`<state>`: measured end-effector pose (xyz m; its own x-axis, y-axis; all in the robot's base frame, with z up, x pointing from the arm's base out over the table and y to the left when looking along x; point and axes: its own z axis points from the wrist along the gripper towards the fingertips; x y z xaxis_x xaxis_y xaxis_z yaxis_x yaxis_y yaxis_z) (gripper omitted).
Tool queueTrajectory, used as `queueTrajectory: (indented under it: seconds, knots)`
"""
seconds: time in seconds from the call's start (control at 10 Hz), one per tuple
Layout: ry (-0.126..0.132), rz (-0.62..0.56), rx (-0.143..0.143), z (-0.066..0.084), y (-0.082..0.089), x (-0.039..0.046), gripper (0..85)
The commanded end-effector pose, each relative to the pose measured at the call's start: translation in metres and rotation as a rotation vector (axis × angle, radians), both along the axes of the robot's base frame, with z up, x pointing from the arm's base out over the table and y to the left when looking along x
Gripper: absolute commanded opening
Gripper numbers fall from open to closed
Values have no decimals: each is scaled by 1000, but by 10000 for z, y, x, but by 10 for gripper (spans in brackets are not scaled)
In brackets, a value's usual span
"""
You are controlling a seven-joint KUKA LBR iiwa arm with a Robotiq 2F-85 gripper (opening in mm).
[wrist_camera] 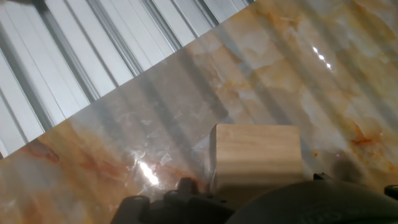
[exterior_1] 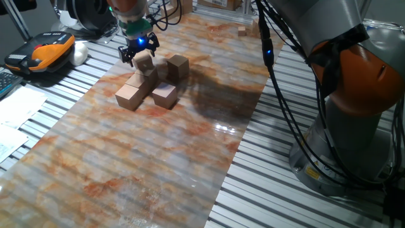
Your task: Stack the blocks into a pyramid shape
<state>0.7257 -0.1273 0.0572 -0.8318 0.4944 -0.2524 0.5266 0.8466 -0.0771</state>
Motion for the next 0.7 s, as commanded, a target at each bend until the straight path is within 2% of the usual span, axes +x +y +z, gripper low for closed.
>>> queueTrajectory:
  seconds: [0.0,0.1,0.3,0.6]
  knots:
    - [-1,-2,-3,-2,0,0,850]
    - [-2,-5,-7,-9,0,2,850]
    - [-4,-5,9,-39,-14,-13,850]
    - [-7,-6,11,-67,-25,-25,850]
